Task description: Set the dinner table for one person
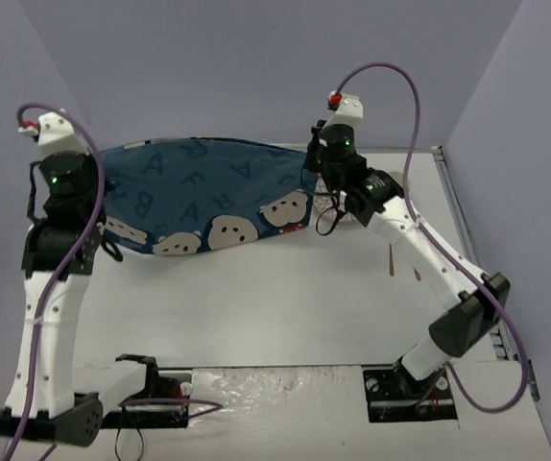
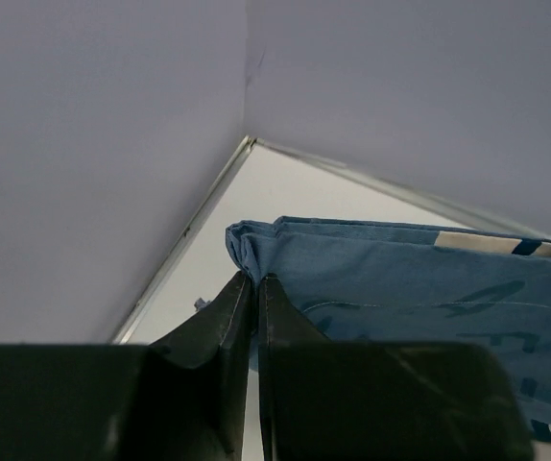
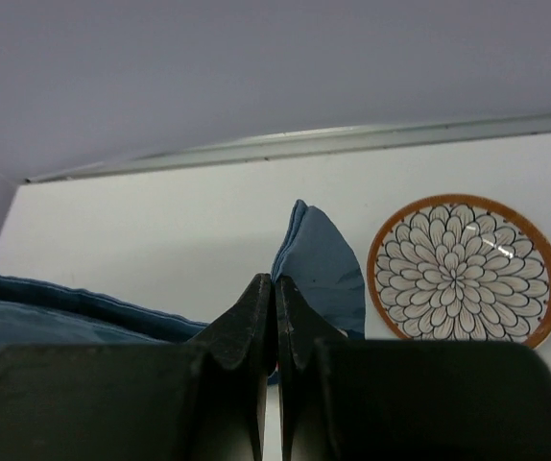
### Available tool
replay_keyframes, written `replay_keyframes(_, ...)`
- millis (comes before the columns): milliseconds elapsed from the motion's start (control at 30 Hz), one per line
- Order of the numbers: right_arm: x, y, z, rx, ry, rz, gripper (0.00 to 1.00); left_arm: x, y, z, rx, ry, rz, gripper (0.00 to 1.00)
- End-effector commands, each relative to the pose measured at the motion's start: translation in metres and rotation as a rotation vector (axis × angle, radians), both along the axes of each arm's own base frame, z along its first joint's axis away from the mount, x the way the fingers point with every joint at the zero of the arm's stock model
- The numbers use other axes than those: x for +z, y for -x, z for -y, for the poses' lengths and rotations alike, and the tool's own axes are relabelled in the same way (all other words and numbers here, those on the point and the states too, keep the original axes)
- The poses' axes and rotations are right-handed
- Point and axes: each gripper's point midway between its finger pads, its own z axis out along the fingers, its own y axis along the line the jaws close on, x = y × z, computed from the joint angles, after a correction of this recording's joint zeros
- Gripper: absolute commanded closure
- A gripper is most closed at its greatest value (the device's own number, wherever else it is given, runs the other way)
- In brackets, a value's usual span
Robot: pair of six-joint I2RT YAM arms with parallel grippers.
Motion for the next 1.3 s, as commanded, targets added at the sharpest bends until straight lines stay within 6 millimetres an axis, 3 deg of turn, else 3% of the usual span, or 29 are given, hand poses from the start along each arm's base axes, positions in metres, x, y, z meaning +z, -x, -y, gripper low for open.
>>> replay_keyframes(0, 0.111, 0.042, 0.021, 0.043, -0.145, 0.276, 1.0, 0.074, 0.035, 0.005, -0.071, -0.034, 0.245, 1.0)
replay_keyframes(133, 0.117, 0.072, 0.033, 0.068, -0.177, 0.297, 1.0, 0.075, 0.06, 0.014, -0.134, -0.017, 0.264, 1.0)
replay_keyframes(333, 0.124, 0.111, 0.048, 0.112, -0.236, 0.325, 1.0, 0.065, 0.101, 0.008, -0.119, -0.008, 0.267, 1.0)
replay_keyframes(433, 0.124, 0.114, 0.049, 0.113, -0.239, 0.313, 1.0, 0.057, 0.101, 0.004, -0.095, -0.007, 0.235, 1.0)
replay_keyframes(567, 0.106, 0.092, 0.041, 0.067, -0.213, 0.255, 1.0, 0.032, 0.071, 0.0, -0.046, 0.007, 0.147, 1.0)
replay_keyframes(667, 0.083, 0.065, 0.036, 0.014, -0.182, 0.186, 1.0, 0.005, 0.033, -0.002, -0.015, 0.002, 0.068, 1.0)
replay_keyframes(733, 0.072, 0.045, 0.033, -0.012, -0.172, 0.146, 1.0, -0.02, -0.003, -0.003, 0.012, 0.002, -0.004, 1.0)
replay_keyframes(833, 0.022, 0.0, 0.017, -0.039, -0.135, 0.039, 1.0, -0.052, -0.042, -0.014, 0.065, 0.003, -0.089, 1.0)
replay_keyframes(933, -0.023, -0.036, 0.0, -0.034, -0.103, -0.046, 1.0, -0.1, -0.088, -0.027, 0.112, 0.008, -0.19, 1.0)
replay_keyframes(967, -0.051, -0.055, -0.011, -0.029, -0.08, -0.091, 1.0, -0.11, -0.098, -0.03, 0.122, 0.004, -0.21, 1.0)
replay_keyframes(1067, -0.1, -0.083, -0.032, -0.003, -0.055, -0.168, 1.0, -0.144, -0.123, -0.062, 0.198, -0.006, -0.276, 1.0)
replay_keyframes(1133, -0.145, -0.099, -0.043, 0.008, -0.026, -0.235, 1.0, -0.178, -0.142, -0.072, 0.207, -0.005, -0.342, 1.0)
replay_keyframes(1200, -0.169, -0.116, -0.05, 0.009, -0.007, -0.253, 1.0, -0.2, -0.158, -0.085, 0.221, -0.01, -0.374, 1.0)
replay_keyframes(1267, -0.173, -0.129, -0.056, 0.015, 0.002, -0.234, 1.0, -0.216, -0.173, -0.095, 0.229, -0.02, -0.388, 1.0)
